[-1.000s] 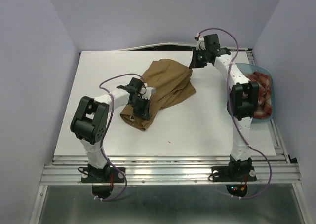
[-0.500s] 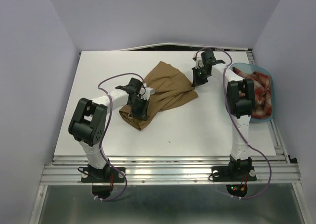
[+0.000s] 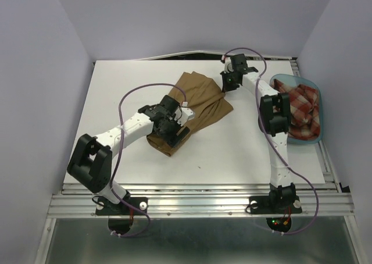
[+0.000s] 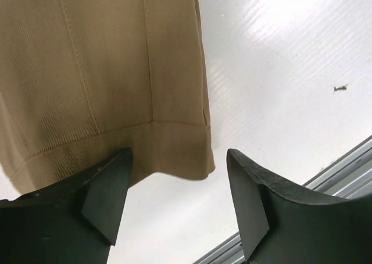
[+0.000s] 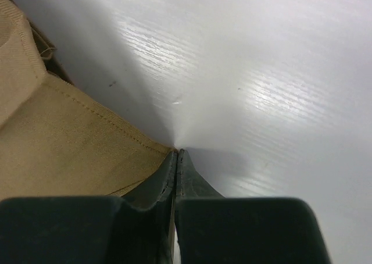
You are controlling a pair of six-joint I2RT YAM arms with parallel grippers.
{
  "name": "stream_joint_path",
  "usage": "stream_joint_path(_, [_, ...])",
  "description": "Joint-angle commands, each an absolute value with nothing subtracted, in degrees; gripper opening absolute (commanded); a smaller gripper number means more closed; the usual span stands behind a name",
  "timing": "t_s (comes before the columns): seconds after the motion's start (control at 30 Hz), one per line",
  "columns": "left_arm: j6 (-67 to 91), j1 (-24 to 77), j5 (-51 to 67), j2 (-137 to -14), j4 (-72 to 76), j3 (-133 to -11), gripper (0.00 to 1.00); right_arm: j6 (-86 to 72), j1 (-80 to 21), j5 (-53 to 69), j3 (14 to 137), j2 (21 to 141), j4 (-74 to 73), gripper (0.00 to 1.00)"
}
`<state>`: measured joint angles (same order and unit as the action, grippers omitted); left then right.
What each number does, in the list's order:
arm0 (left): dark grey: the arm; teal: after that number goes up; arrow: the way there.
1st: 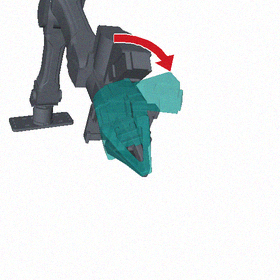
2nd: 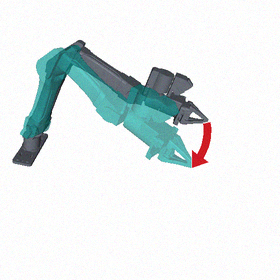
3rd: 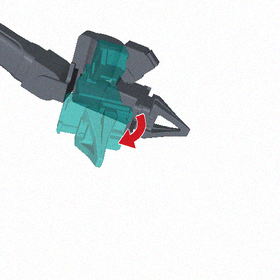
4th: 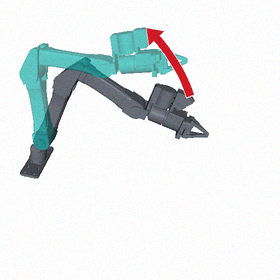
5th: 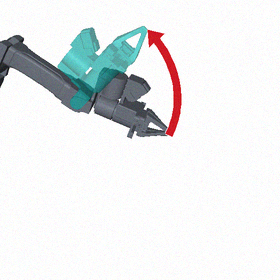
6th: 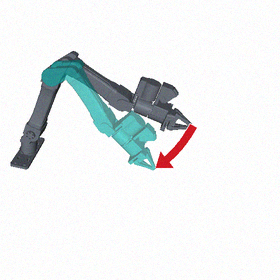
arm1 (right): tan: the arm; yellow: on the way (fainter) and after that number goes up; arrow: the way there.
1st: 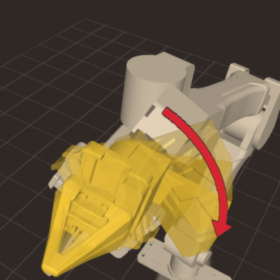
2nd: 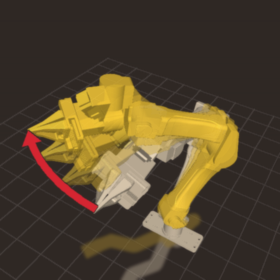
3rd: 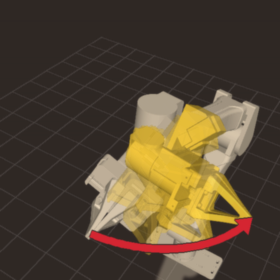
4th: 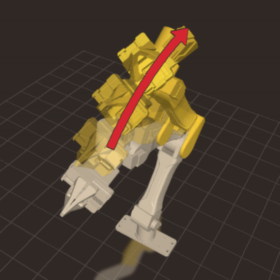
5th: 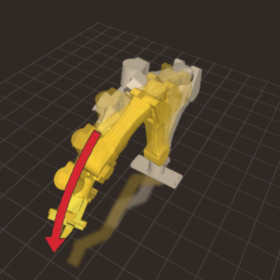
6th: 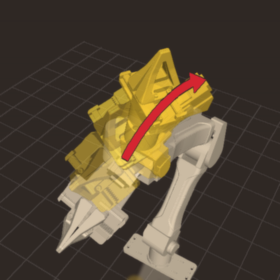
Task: Fold and stack the skirts
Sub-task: Fold the skirt
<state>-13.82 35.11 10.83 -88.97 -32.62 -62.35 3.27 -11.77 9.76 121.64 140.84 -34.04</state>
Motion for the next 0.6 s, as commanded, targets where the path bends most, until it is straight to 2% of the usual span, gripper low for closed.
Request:
stream_joint_path(0.0, [-20.7, 35.3, 6.8, -83.3, -35.6, -63.5, 0.86, 6.8, -12.4, 9.2, 124.0, 141.9, -29.9, 0.01])
stream_joint_path(0.03, [-22.1, 35.3, 6.8, -82.5, -35.6, -63.8, 0.92, 7.9, -12.4, 9.4, 124.2, 141.6, -29.1, 0.01])
stream_joint_path(0.1, [-25.3, 35.3, 6.9, -80.5, -35.4, -64.4, 0.99, 9.0, -12.4, 9.3, 124.9, 140.8, -25.9, 0.01])
stream_joint_path(0.17, [-30.2, 35.2, 5.4, -77.8, -33.8, -63.7, 0.99, 10.6, -12.4, 9.7, 125.5, 140.5, -23.7, 0.02])
stream_joint_path(0.27, [-35.8, 35.2, 2.6, -73.9, -29.1, -60.7, 0.99, 12.1, -12.9, 11.0, 129.2, 141.0, -21.4, 0.16])
stream_joint_path(0.3, [-39.7, 35.2, 2.1, -72.7, -27.4, -58.4, 0.98, 12.6, -13.5, 10.8, 131.2, 141.1, -21.0, 0.3])
stream_joint_path(0.37, [-42.6, 35.2, 1.8, -68.7, -22.7, -55.7, 0.96, 13.2, -14.1, 10.7, 132.0, 140.4, -19.9, 0.42])
stream_joint_path(0.4, [-43.5, 35.1, 2.3, -67.8, -21.8, -55.5, 0.94, 13.1, -14.2, 10.4, 131.9, 139.8, -19.5, 0.5])
stream_joint_path(0.43, [-43.8, 35.0, 3.8, -67.2, -21.4, -55.9, 0.88, 12.8, -14.2, 10.0, 131.4, 139.0, -19.5, 0.65])
stream_joint_path(0.5, [-42.3, 35.0, 5.4, -68.5, -22.3, -59.0, 0.77, 10.6, -14.7, 9.7, 130.0, 135.5, -19.2, 0.75])
stream_joint_path(0.53, [-40.4, 34.9, 7.2, -70.4, -22.9, -59.9, 0.65, 9.7, -14.7, 10.8, 128.7, 134.0, -19.0, 0.78])
stream_joint_path(0.57, [-39.7, 34.8, 7.7, -71.4, -23.1, -61.0, 0.6, 7.3, -14.7, 11.5, 125.5, 130.5, -18.4, 0.78])
